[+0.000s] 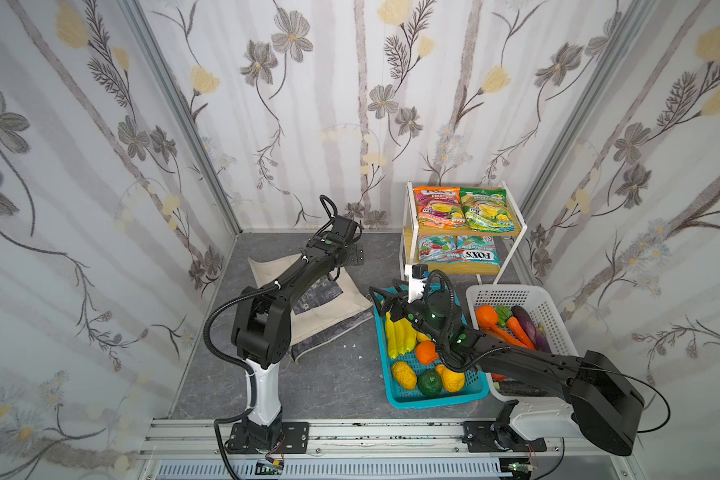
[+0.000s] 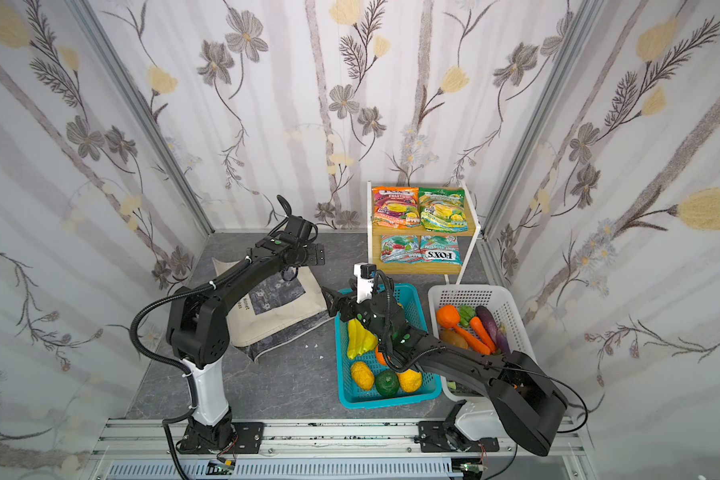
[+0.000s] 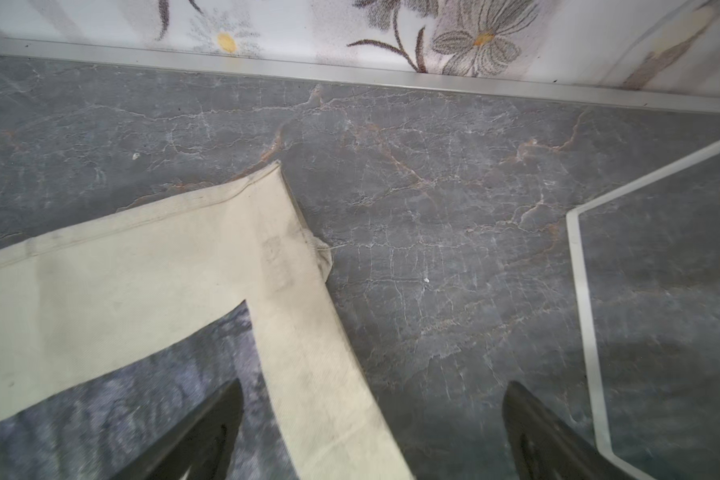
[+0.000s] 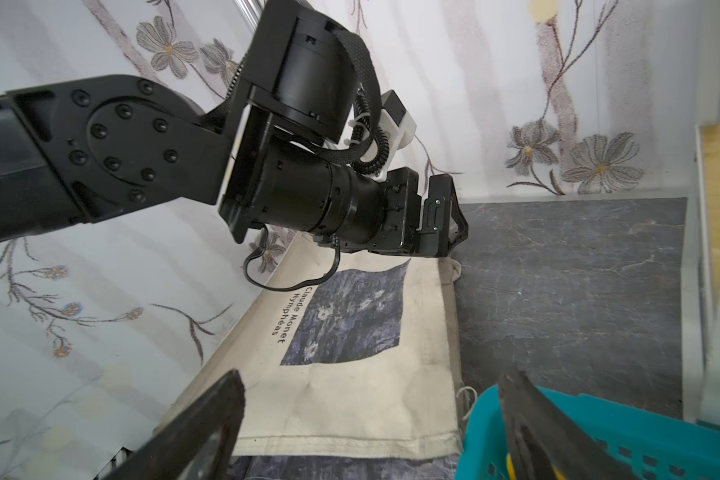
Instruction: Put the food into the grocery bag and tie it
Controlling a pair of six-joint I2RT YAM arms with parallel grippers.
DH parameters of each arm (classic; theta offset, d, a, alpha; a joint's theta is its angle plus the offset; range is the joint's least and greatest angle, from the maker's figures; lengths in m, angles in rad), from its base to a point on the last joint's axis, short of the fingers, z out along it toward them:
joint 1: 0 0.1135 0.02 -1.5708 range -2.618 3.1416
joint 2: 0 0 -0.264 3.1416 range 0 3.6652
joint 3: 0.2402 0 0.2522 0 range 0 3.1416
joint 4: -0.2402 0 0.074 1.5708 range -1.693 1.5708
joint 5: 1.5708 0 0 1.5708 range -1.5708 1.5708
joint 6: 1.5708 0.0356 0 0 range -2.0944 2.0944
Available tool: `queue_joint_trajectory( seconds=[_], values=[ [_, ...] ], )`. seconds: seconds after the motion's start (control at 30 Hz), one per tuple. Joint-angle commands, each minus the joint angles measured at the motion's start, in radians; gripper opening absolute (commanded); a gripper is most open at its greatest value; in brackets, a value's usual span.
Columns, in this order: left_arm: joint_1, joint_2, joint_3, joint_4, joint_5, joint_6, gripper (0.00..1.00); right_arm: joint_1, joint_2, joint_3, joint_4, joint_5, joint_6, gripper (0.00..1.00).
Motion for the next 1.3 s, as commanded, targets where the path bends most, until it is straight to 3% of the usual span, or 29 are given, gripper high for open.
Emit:
queue_joint_trajectory(
  seconds=[0.0,0.1,0.13,0.17,0.3,0.37,0.5,0.73,0.87,1.03,1.27],
  values=[
    [-0.004,0.088,0.036,0.006,-0.123,-0.007,1.00,0.000,-0.070,-0.042,0.001,0.084,-0.033,0.95],
    [-0.003,0.146,0.057,0.006,-0.172,0.004,0.95,0.000,-0.131,-0.072,-0.022,0.126,-0.050,0.95],
    [-0.004,0.167,0.065,0.006,-0.185,0.010,0.85,0.001,-0.145,-0.075,-0.036,0.138,-0.055,0.95],
    [-0.004,0.185,0.068,0.005,-0.184,0.016,0.65,0.000,-0.155,-0.076,-0.044,0.145,-0.059,0.96],
    [-0.002,0.207,0.067,0.005,-0.156,0.016,0.31,-0.001,-0.164,-0.084,-0.049,0.148,-0.064,0.96],
    [0.000,0.205,0.064,0.002,-0.147,0.024,0.01,0.000,-0.156,-0.086,-0.043,0.144,-0.060,0.96],
    [0.012,0.143,0.041,-0.006,-0.137,0.035,0.00,0.000,-0.136,-0.075,-0.036,0.115,-0.059,0.96],
    [0.063,-0.120,0.011,-0.007,0.012,-0.005,0.00,-0.002,-0.031,0.022,-0.040,0.012,-0.064,0.96],
    [0.084,-0.256,-0.025,-0.006,0.047,-0.025,0.00,-0.021,0.071,0.203,-0.160,-0.056,-0.031,0.96],
    [0.128,-0.412,-0.072,-0.006,0.001,-0.015,0.00,-0.073,0.188,0.375,-0.283,-0.146,0.029,0.92],
    [0.246,-0.575,-0.151,0.022,0.101,-0.025,0.00,-0.108,0.314,0.582,-0.434,-0.192,0.040,0.91]
  ],
)
